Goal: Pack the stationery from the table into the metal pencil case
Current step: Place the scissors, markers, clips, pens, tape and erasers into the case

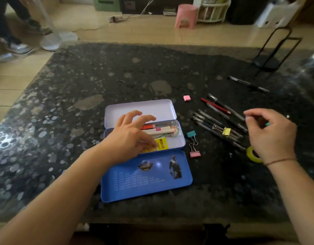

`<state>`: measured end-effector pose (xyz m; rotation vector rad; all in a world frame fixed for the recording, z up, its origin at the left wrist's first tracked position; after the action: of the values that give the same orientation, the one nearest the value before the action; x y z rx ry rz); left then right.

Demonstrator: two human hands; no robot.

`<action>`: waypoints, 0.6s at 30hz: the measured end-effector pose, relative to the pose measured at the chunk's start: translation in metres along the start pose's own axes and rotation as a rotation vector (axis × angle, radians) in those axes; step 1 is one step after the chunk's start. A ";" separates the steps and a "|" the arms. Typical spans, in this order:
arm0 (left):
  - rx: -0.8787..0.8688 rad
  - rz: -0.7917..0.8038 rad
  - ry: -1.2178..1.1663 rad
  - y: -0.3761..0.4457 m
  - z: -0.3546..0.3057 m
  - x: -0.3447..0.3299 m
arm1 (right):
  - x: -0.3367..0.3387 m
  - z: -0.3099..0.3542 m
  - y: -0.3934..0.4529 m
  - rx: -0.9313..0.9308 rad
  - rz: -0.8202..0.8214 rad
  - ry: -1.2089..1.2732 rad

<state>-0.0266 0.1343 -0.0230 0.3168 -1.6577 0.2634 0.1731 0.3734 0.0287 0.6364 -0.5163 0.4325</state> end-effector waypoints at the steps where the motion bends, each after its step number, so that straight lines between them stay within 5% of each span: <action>1: 0.000 0.013 -0.004 0.000 0.001 0.000 | 0.011 -0.010 0.000 -0.030 -0.025 -0.022; 5: -0.002 0.079 -0.072 -0.003 0.005 -0.002 | 0.027 -0.028 -0.007 -0.079 0.043 -0.132; 13: 0.055 0.151 -0.080 -0.004 0.005 -0.004 | -0.064 0.038 -0.062 0.248 0.762 -0.151; 18: 0.047 0.111 -0.079 -0.002 0.003 -0.004 | -0.091 0.059 -0.084 0.280 0.825 -0.304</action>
<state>-0.0284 0.1313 -0.0275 0.2734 -1.7519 0.3775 0.1267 0.2533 -0.0204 0.7459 -1.0225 1.2125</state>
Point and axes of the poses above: each hand's wrist, its own y-axis towards the middle knuckle, its own x-axis out of the back of the hand, z = x × y, the point moved 8 cm from there along y, towards the middle knuckle, and after that the axes turned 11 degrees about y, right-handed, at the moved point
